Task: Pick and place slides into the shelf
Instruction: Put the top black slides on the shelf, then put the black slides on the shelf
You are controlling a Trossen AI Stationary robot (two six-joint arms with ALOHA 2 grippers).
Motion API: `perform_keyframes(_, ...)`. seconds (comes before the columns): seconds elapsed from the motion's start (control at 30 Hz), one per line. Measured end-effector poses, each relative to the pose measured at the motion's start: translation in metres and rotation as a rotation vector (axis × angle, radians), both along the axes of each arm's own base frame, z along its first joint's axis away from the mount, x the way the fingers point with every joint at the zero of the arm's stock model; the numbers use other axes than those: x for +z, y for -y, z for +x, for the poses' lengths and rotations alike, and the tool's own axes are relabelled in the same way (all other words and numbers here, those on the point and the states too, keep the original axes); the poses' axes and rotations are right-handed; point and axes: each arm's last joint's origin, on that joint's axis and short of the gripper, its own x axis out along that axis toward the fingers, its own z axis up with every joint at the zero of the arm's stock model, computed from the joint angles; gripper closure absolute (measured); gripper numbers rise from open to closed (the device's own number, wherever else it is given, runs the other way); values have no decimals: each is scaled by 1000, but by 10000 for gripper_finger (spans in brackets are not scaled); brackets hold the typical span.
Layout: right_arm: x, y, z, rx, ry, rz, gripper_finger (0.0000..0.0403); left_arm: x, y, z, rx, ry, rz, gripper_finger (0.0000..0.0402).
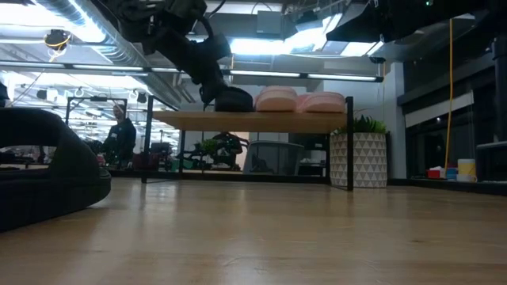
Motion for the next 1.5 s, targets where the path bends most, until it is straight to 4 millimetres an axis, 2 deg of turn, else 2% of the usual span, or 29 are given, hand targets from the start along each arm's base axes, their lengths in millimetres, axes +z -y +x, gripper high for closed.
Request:
perform_keyframes(0.77, 0, 0, 0, 0, 0, 0, 386, -1, -9, -4, -65, 10, -34, 390)
perform_keyframes(1.5, 0, 0, 0, 0, 0, 0, 386, -1, -9, -3, -125, 38, -71, 322)
